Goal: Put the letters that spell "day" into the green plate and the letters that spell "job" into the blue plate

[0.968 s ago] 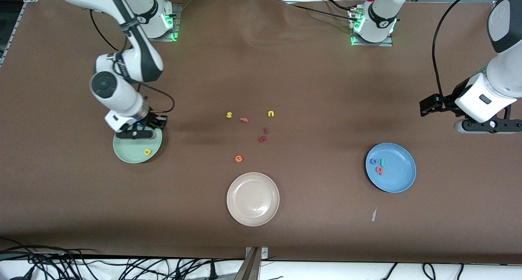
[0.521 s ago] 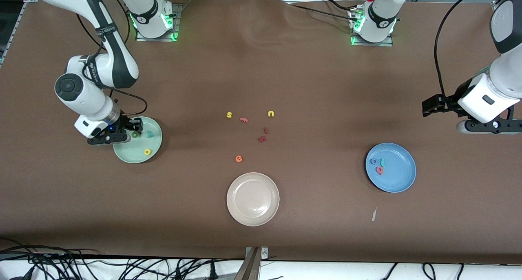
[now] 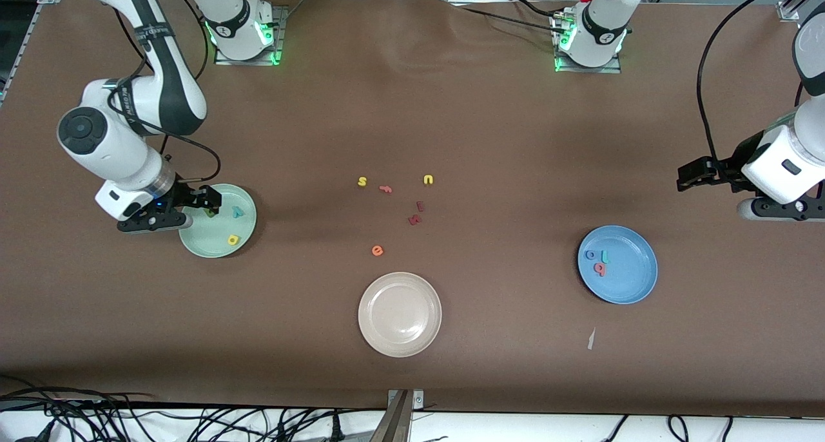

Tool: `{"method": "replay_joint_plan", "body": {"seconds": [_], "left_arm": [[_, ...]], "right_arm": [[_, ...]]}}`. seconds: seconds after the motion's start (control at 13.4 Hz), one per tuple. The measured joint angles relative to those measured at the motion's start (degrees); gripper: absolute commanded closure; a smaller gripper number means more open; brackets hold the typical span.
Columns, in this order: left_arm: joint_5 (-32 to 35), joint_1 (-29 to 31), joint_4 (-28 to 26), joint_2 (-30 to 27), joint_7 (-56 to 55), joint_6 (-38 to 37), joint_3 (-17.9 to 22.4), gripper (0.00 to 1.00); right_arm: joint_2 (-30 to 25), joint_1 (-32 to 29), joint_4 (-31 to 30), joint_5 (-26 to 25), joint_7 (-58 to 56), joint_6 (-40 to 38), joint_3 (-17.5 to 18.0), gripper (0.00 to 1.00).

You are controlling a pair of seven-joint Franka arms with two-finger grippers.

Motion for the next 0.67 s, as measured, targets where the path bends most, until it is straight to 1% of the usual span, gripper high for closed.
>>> {"method": "replay_joint_plan", "body": {"seconds": [0.22, 0.45, 0.6, 0.67], "left_arm": [[0.0, -0.2, 0.2, 0.1, -0.4, 0.0, -0.2, 0.0], [0.0, -0.3, 0.2, 0.1, -0.8, 0.0, -0.4, 0.0], [0.0, -0.4, 0.3, 0.1, -1.0, 0.0, -0.5, 0.0], [0.0, -0.4, 0.4, 0.1, -1.1, 0.0, -0.5, 0.0]], "right_arm": [[-2.0, 0.0, 8.7, 0.0, 0.0, -13.1, 0.2, 0.0], [-5.5, 0.1, 16.4, 0.9, 0.0, -27.0, 1.1, 0.0], [-7.9, 0.0, 19.3, 3.7, 0.0, -32.8, 1.2, 0.0], [-8.9, 0.0, 19.8, 4.6, 0.0, -34.2, 1.3, 0.0]]}}
